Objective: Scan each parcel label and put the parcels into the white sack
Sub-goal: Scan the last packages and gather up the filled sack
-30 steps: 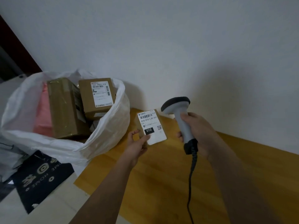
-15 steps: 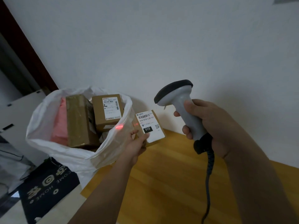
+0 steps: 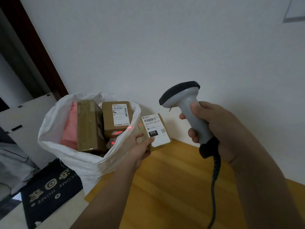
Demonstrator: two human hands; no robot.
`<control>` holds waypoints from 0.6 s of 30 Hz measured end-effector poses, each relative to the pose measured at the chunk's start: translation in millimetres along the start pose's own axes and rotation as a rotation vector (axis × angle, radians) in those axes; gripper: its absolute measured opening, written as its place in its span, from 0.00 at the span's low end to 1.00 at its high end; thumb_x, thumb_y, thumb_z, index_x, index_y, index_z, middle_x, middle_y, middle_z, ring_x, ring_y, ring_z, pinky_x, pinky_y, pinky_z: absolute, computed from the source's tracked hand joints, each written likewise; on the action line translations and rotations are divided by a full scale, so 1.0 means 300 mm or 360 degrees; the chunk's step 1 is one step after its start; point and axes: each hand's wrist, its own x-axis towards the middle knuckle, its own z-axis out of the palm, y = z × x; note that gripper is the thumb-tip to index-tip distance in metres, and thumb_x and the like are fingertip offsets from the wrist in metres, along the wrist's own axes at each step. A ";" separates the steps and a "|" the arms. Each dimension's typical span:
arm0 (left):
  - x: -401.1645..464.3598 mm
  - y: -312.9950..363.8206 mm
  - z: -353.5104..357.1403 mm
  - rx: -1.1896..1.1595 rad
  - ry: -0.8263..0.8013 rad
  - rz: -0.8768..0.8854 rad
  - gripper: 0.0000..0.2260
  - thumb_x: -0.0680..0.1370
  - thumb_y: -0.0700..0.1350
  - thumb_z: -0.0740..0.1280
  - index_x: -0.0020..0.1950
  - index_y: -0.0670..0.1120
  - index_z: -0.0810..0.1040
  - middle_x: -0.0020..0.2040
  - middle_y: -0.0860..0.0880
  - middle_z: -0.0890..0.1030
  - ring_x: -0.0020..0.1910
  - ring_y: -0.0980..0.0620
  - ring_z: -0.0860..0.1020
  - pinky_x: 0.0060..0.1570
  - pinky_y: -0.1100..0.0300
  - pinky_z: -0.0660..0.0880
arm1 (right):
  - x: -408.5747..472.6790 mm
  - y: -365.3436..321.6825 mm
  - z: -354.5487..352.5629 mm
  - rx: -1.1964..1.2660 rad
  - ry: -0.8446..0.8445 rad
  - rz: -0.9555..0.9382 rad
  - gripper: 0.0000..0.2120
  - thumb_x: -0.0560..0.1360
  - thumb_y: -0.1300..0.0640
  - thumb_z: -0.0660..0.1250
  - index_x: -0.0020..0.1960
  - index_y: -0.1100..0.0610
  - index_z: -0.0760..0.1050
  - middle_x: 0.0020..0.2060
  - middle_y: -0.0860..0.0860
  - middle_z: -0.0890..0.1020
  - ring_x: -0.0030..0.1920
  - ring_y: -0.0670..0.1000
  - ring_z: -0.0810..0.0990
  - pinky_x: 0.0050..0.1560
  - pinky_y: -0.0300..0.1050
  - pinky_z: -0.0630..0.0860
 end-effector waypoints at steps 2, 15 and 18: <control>-0.003 -0.001 -0.012 0.0004 0.0015 -0.0002 0.22 0.76 0.43 0.72 0.65 0.52 0.66 0.46 0.47 0.81 0.46 0.50 0.78 0.58 0.48 0.78 | 0.014 0.002 0.007 -0.0026 -0.0024 -0.0005 0.13 0.81 0.51 0.60 0.57 0.59 0.75 0.49 0.55 0.80 0.28 0.48 0.75 0.28 0.41 0.73; -0.104 0.193 -0.298 0.0212 0.0331 0.0374 0.20 0.74 0.44 0.74 0.62 0.52 0.71 0.57 0.46 0.80 0.48 0.49 0.81 0.51 0.47 0.80 | 0.165 0.096 0.158 0.0398 -0.0279 0.0166 0.08 0.73 0.60 0.70 0.51 0.61 0.76 0.53 0.63 0.82 0.26 0.46 0.71 0.25 0.37 0.70; -0.139 0.303 -0.383 0.0347 0.0601 0.0640 0.25 0.73 0.42 0.75 0.66 0.49 0.68 0.55 0.51 0.78 0.51 0.53 0.80 0.40 0.61 0.80 | 0.229 0.144 0.201 0.0754 -0.0370 0.0296 0.15 0.66 0.64 0.72 0.52 0.64 0.76 0.53 0.60 0.80 0.29 0.43 0.72 0.26 0.33 0.71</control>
